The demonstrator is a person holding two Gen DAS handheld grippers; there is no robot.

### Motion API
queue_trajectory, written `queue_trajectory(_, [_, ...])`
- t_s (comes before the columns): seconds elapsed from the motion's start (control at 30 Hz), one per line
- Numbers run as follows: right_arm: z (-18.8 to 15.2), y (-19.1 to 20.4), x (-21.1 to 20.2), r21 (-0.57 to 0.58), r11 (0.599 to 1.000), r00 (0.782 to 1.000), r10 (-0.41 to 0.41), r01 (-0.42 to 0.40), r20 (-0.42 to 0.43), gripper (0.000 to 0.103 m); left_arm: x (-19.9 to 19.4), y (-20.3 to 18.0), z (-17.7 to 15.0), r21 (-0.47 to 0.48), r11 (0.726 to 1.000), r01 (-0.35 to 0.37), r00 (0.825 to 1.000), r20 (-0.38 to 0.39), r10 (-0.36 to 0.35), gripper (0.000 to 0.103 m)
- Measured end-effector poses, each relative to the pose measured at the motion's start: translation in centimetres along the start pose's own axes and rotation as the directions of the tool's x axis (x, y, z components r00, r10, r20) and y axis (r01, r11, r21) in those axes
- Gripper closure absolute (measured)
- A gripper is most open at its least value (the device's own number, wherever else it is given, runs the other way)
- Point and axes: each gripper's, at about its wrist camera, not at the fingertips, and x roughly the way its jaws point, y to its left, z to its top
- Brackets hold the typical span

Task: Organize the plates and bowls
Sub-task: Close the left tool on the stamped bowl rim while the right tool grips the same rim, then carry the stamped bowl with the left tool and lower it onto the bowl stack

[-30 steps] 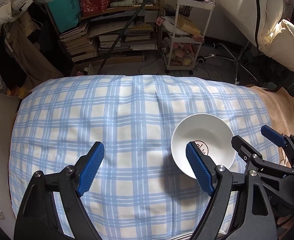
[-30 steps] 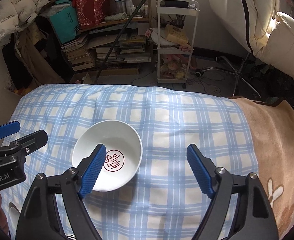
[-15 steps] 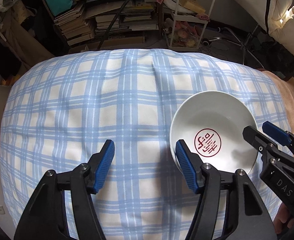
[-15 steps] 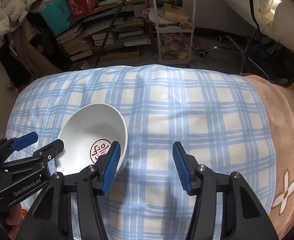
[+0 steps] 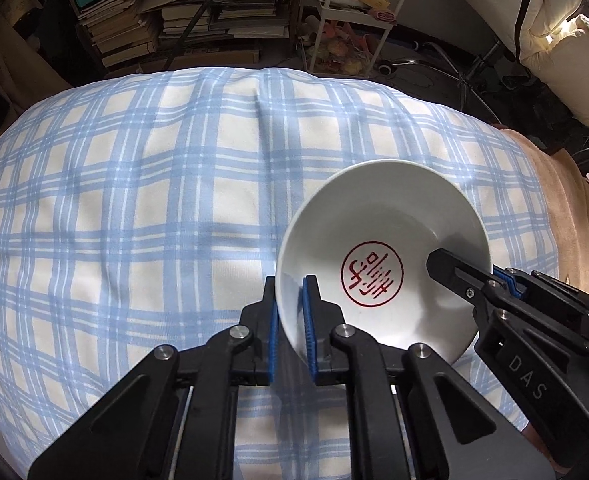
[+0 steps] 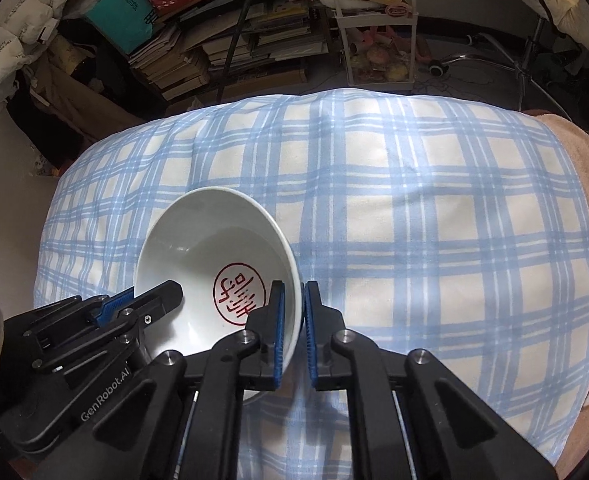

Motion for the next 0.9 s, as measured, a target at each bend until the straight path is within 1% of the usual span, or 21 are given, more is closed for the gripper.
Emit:
queue_trajectory(0.1, [-0.2, 0.2, -0.2, 0.001, 1.0, 1.0, -0.004, 0.004, 0.006, 0.094, -0.7, -0.2, -0.4, 0.001, 1.0, -0.018, 1.0, -0.004, 0.018, 0.092])
queue_trajectory(0.2, [-0.6, 0.4, -0.7, 0.004, 1.0, 1.0, 0.008, -0.008, 0.003, 0.094, -1.7, -0.4, -0.8, 0.02, 0.999, -0.04, 0.999, 0.005, 0.04, 0.092])
queue_trajectory(0.3, [-1.0, 0.8, -1.5, -0.001, 1.0, 1.0, 0.022, -0.021, 0.004, 0.094, -2.9, -0.2, -1.2, 0.014, 0.999, -0.045, 0.999, 0.006, 0.045, 0.092])
queue_trajectory(0.47, [-1.7, 2.2, -3.3, -0.022, 0.999, 0.999, 0.026, -0.025, 0.023, 0.094, -5.4, 0.3, -2.4, 0.011, 0.998, -0.065, 0.997, 0.031, 0.065, 0.092])
queue_trajectory(0.67, [-2.9, 4.7, -5.4, -0.062, 0.997, 0.998, 0.039, -0.036, 0.049, 0.094, -8.5, 2.0, -4.4, -0.012, 0.997, -0.08, 0.995, 0.054, 0.081, 0.092])
queue_trajectory(0.8, [-4.2, 6.2, -6.6, -0.087, 0.996, 0.997, 0.042, -0.036, 0.072, 0.094, -10.5, 2.7, -6.3, -0.002, 0.995, -0.104, 0.992, 0.077, 0.104, 0.091])
queue_trajectory(0.9, [-5.2, 7.2, -7.2, -0.093, 0.994, 0.995, 0.059, -0.051, 0.076, 0.094, -11.5, 3.5, -7.6, -0.008, 0.994, -0.113, 0.99, 0.086, 0.114, 0.091])
